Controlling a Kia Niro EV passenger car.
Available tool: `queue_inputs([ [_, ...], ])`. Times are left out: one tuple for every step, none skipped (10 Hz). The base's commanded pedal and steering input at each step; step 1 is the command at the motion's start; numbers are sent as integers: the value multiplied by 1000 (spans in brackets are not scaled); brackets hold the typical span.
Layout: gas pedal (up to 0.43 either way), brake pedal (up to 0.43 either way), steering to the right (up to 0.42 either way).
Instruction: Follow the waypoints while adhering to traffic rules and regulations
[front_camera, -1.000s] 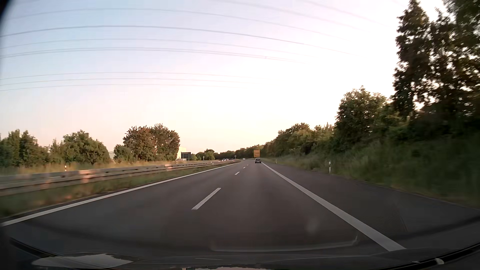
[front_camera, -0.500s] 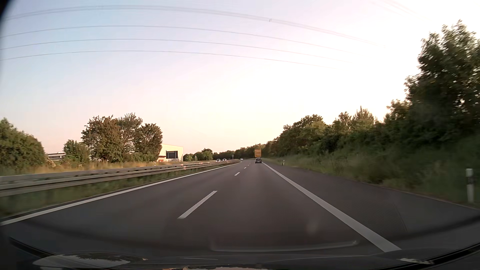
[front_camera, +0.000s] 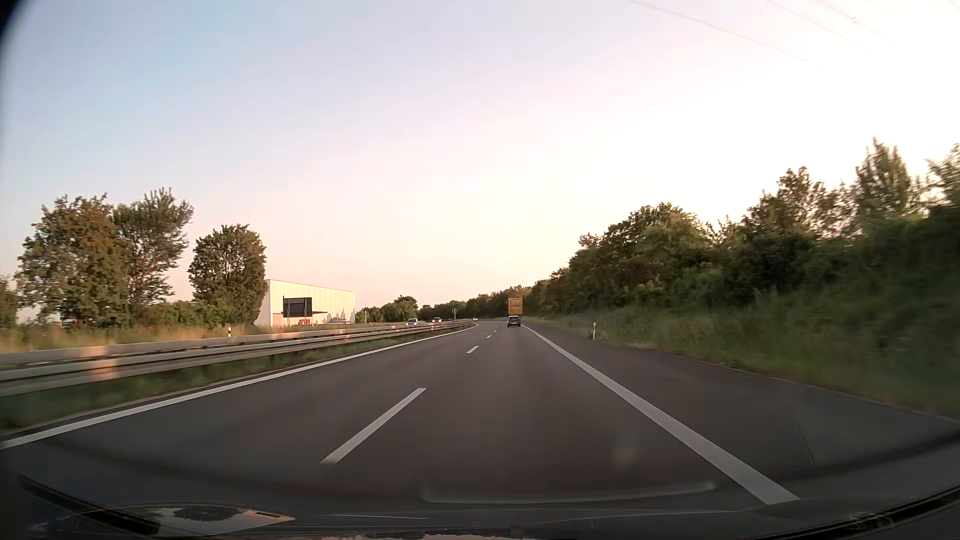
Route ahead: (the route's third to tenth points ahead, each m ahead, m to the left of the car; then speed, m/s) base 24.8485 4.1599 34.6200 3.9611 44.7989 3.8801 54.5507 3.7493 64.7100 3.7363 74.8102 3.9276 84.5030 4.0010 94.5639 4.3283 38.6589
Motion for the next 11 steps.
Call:
queue_inputs([
  [409,12,0],
  [409,18,0],
  [409,18,-1],
  [409,18,-2],
  [390,18,-2],
  [358,18,-2],
  [350,18,-2],
  [311,18,-2],
  [287,18,-2],
  [287,18,-2],
  [287,18,-2],
])
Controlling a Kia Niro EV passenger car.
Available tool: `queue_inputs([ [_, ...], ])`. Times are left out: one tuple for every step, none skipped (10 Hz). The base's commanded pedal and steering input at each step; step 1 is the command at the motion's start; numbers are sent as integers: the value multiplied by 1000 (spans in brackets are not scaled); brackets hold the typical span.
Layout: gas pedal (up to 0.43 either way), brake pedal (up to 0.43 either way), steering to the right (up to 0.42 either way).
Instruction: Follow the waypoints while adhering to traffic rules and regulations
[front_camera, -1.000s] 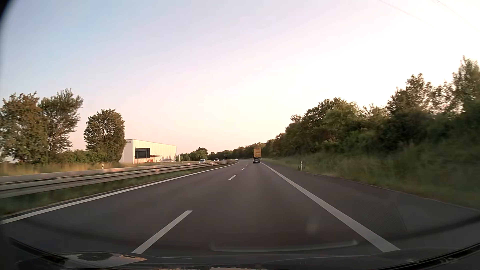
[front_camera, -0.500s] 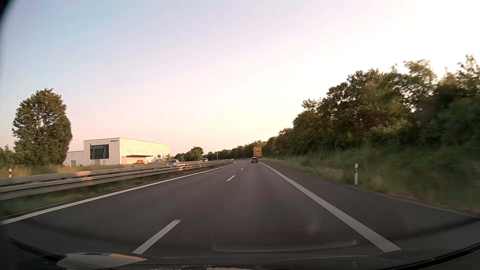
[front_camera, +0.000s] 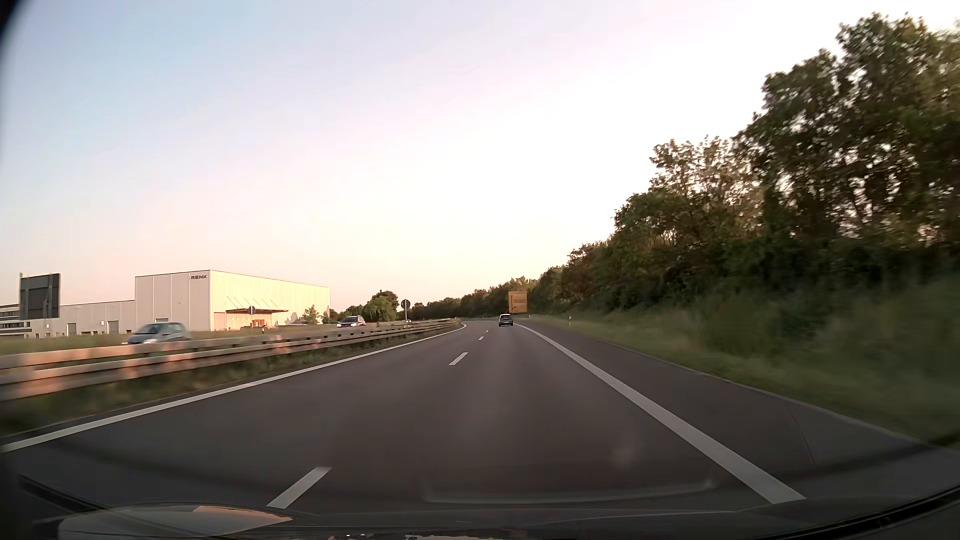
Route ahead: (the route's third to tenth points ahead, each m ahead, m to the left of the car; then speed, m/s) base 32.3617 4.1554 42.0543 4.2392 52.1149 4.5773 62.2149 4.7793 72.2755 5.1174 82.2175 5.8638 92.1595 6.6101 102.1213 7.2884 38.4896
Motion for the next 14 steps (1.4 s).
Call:
queue_inputs([
  [287,18,-2],
  [287,18,-2],
  [248,18,-2],
  [248,18,-3],
  [248,18,-3],
  [248,18,-3],
  [248,18,-3],
  [248,18,-4],
  [240,18,-4],
  [220,18,-4],
  [209,18,-4],
  [209,18,-4],
  [209,18,-4],
  [209,18,-5],
])
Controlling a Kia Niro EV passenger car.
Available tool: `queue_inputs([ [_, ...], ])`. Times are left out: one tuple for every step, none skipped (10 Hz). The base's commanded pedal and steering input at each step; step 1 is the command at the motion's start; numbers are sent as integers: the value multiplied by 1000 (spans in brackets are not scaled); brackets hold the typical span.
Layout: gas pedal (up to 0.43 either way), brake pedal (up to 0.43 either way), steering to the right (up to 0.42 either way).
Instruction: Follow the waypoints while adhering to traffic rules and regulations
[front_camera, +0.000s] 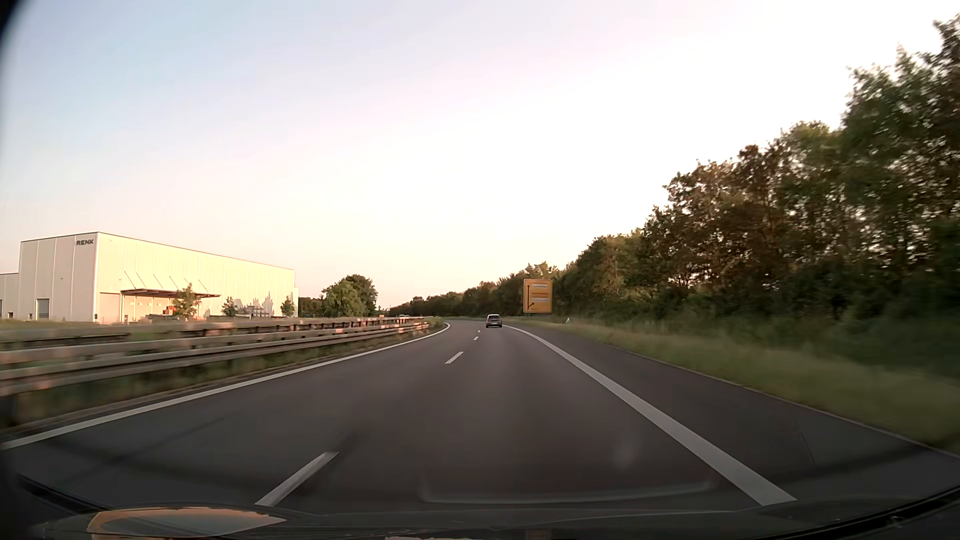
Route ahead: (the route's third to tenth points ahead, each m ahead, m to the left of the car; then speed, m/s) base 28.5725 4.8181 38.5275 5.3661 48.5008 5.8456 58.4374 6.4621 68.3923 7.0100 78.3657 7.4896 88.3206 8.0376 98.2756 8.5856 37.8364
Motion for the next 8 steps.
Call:
queue_inputs([
  [209,18,-7],
  [209,18,-7],
  [209,18,-7],
  [209,18,-7],
  [209,18,-7],
  [209,18,-7],
  [220,18,-8],
  [220,18,-8],
])
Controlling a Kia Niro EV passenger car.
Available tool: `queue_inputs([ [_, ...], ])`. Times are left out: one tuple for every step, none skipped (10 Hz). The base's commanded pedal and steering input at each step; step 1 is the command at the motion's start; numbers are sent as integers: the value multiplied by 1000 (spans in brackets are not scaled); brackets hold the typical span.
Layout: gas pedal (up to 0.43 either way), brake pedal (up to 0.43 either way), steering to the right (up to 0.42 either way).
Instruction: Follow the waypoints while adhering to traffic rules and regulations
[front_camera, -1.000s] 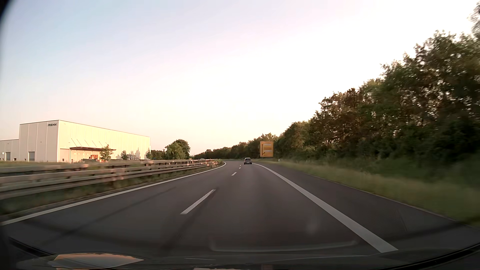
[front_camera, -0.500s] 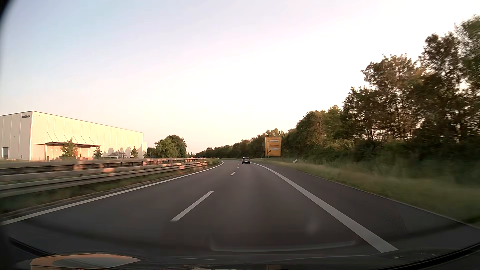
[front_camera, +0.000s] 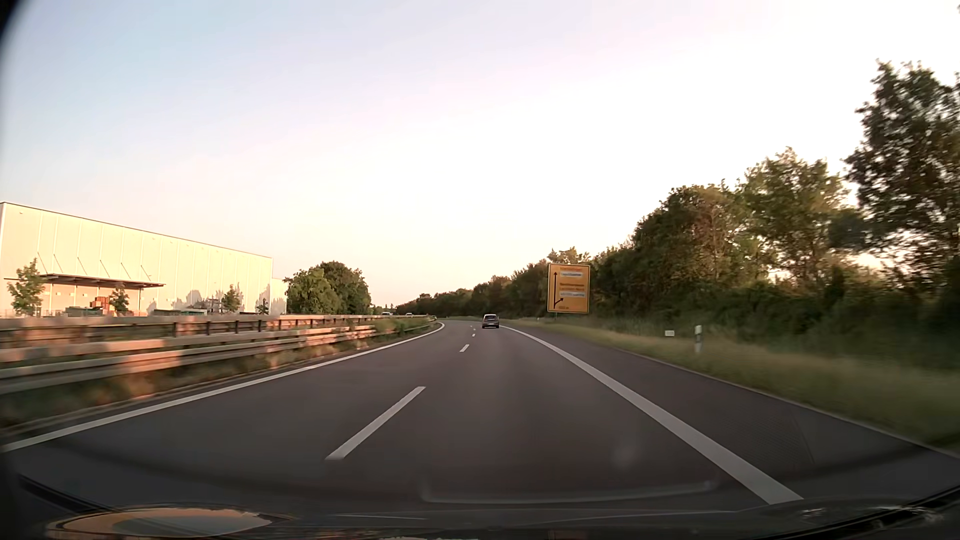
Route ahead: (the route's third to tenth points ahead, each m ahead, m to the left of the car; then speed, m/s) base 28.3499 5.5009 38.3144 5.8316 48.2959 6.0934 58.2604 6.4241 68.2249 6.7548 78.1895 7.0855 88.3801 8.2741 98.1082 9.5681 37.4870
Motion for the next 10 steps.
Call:
queue_inputs([
  [220,18,-8],
  [220,18,-8],
  [220,18,-9],
  [220,18,-10],
  [220,18,-10],
  [220,18,-11],
  [228,18,-11],
  [228,18,-11],
  [228,18,-11],
  [228,18,-11],
])
